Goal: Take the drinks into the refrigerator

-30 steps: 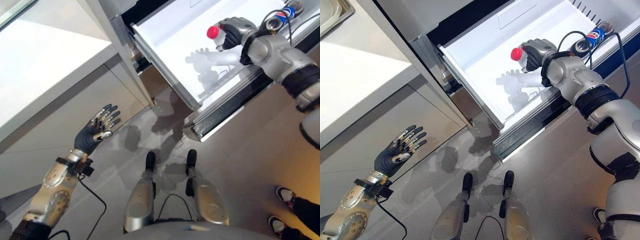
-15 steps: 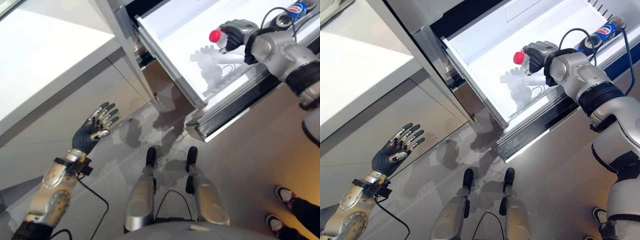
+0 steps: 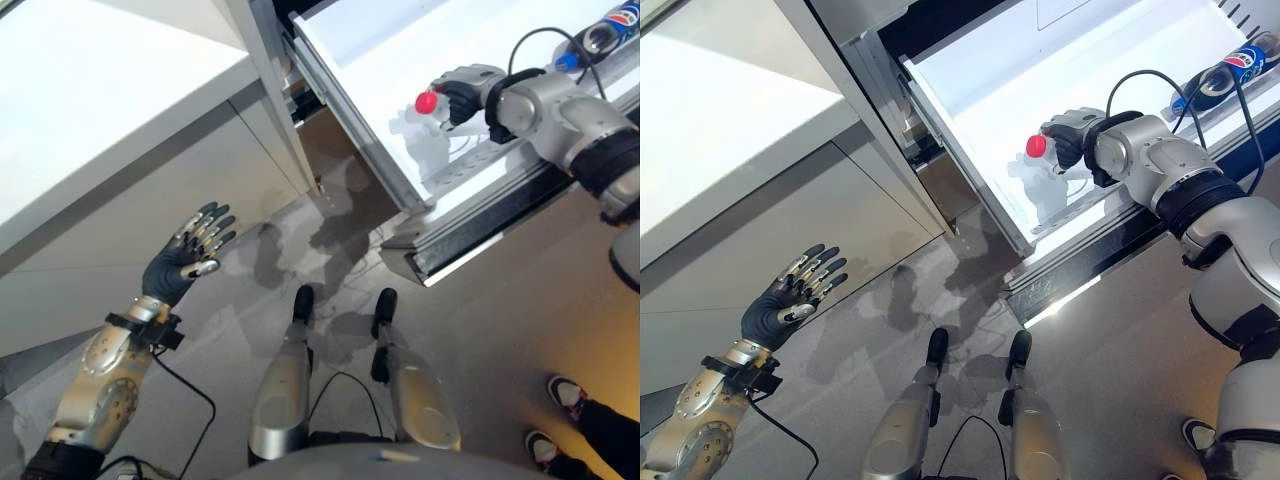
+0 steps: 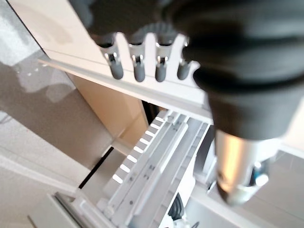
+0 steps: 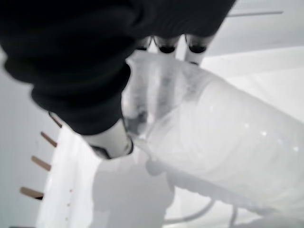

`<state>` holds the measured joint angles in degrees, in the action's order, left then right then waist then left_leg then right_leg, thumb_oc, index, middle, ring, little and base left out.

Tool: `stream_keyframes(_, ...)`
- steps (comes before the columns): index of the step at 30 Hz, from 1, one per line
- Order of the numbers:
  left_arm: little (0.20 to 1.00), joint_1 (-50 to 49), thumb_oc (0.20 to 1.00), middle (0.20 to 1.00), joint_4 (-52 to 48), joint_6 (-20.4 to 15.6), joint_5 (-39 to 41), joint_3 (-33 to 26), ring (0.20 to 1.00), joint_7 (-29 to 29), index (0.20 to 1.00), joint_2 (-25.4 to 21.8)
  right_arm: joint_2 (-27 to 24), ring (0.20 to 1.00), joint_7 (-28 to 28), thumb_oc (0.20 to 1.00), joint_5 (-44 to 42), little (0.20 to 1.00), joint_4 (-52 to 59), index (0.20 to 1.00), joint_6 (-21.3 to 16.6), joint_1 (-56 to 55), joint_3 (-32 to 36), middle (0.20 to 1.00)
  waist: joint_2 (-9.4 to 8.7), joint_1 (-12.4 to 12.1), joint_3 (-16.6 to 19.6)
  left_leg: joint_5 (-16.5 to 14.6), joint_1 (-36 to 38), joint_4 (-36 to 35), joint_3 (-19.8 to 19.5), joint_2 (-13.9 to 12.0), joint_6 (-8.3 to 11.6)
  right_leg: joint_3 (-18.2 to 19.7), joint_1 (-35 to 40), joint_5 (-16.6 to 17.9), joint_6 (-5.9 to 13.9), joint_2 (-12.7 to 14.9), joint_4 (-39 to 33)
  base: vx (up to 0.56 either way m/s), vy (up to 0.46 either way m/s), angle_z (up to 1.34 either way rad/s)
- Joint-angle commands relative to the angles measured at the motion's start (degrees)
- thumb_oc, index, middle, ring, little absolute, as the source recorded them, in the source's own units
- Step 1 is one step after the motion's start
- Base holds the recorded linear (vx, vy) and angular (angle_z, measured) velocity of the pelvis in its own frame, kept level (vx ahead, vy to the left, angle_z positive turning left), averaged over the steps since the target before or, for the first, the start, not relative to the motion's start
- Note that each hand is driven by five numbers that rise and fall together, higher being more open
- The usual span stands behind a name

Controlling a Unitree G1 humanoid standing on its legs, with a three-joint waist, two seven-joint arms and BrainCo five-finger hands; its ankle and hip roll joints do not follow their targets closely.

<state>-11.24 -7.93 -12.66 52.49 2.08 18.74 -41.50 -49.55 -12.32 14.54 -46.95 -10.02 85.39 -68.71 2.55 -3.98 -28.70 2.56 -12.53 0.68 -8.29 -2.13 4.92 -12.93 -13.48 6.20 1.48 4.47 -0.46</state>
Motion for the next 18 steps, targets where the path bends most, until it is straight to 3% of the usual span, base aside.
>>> stream_keyframes(1, 1.000, -3.3, 1.000, 1.000, -6.8, -2.5, -1.3, -3.5, 1.000, 1.4, 1.000, -2.6, -4.7, 0.200, 0.5, 0.200, 1.1, 0.200, 1.9, 0.200, -0.9, 8.5, -4.0, 0.200, -2.70, -0.1, 0.2, -0.9, 1.0, -0.7, 0.6, 3.4, -4.35, 0.4, -3.5, -9.1, 2.35, 0.4, 10.7, 0.00, 0.000, 0.00)
stream_keyframes(12, 1.000, -3.4, 1.000, 1.000, -7.3, -2.5, -1.5, -3.6, 1.000, 1.8, 1.000, -3.7, -5.3, 0.200, -0.9, 0.200, 0.4, 0.200, 4.2, 0.200, -1.2, 8.6, -4.3, 0.200, -3.05, -0.1, 0.2, -0.9, 1.1, -0.6, 0.6, 3.4, -4.37, 0.4, -3.1, -9.1, 2.28, 0.4, 10.4, 0.00, 0.000, 0.00)
stream_keyframes(13, 1.000, -3.4, 1.000, 1.000, -7.2, -2.5, -1.5, -3.5, 1.000, 1.8, 1.000, -3.8, -5.1, 0.426, -1.0, 0.426, 0.2, 0.426, 4.1, 0.426, -1.1, 8.6, -4.2, 0.426, -3.05, -0.1, 0.1, -0.9, 1.1, -0.6, 0.6, 3.4, -4.37, 0.4, -3.2, -9.0, 2.27, 0.4, 10.4, 0.00, 0.000, 0.00)
stream_keyframes(14, 1.000, -3.4, 1.000, 1.000, -7.1, -2.4, -1.5, -3.5, 1.000, 1.9, 1.000, -3.9, -4.8, 0.598, -1.3, 0.598, -0.1, 0.598, 3.8, 0.598, -0.9, 8.7, -4.2, 0.598, -3.09, -0.2, 0.1, -0.9, 1.1, -0.5, 0.7, 3.4, -4.37, 0.4, -3.1, -9.0, 2.26, 0.4, 10.4, 0.00, 0.000, 0.00)
stream_keyframes(15, 1.000, -3.4, 1.000, 1.000, -7.1, -2.4, -1.5, -3.5, 1.000, 1.9, 1.000, -4.0, -4.7, 1.000, -1.5, 1.000, -0.3, 1.000, 3.7, 1.000, -0.8, 8.7, -4.1, 1.000, -3.09, -0.1, 0.1, -0.9, 1.1, -0.5, 0.7, 3.4, -4.37, 0.4, -3.1, -9.0, 2.27, 0.4, 10.3, 0.00, 0.000, 0.00)
stream_keyframes(18, 1.000, -3.5, 1.000, 1.000, -7.2, -2.2, -1.4, -3.4, 1.000, 1.8, 1.000, -4.0, -4.0, 1.000, -1.5, 1.000, -0.5, 1.000, 3.1, 1.000, -0.4, 8.9, -3.7, 1.000, -3.13, -0.2, 0.0, -0.9, 1.2, -0.4, 0.7, 3.4, -4.40, 0.4, -3.1, -9.0, 2.21, 0.4, 10.4, 0.00, 0.000, 0.00)
